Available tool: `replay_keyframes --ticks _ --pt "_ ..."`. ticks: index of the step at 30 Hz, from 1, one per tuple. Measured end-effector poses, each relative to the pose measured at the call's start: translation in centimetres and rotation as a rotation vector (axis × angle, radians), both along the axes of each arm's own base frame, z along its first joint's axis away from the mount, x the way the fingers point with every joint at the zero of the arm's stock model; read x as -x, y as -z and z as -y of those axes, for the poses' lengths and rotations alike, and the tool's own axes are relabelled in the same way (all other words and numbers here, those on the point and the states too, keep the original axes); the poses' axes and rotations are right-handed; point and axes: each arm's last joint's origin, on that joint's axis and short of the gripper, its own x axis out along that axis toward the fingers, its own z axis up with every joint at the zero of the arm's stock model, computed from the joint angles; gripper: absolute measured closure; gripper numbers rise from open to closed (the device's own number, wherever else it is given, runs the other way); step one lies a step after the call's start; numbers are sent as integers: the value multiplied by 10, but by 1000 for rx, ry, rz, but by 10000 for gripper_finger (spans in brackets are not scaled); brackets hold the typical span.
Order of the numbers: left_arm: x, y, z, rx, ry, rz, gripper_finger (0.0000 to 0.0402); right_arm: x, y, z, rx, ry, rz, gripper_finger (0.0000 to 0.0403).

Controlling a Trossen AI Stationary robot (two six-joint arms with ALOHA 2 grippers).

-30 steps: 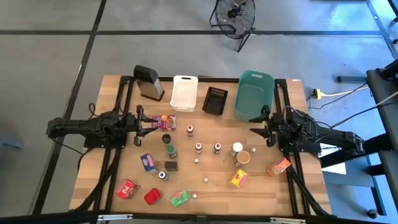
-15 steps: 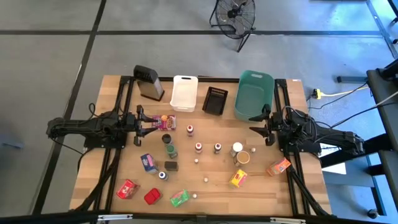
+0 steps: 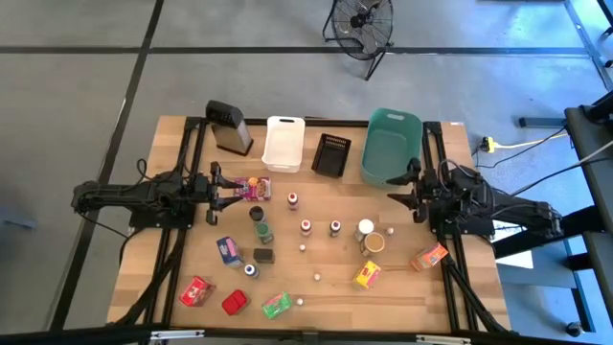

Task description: Pick & Place Kitchen Items

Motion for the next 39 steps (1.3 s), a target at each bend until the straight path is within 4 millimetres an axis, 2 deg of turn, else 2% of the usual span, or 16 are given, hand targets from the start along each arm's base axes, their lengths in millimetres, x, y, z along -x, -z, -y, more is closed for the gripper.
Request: replay_keyframes --ticks 7,11,16,29,34,39 --pt "0 0 0 0 0 0 238 0 -24 3 -35 106 -118 182" --pt "0 0 0 0 0 0 238 -7 -40 5 -52 143 -144 156" --pt "0 0 0 1 -1 0 238 -21 -62 7 11 114 -193 135" --pt "0 0 0 10 0 0 237 -88 -109 1 23 -36 -417 134" --pt "0 0 0 10 0 0 237 -114 -117 -7 53 -96 -498 135" --pt "0 0 0 10 0 0 237 -140 -118 -29 151 -215 -537 135"
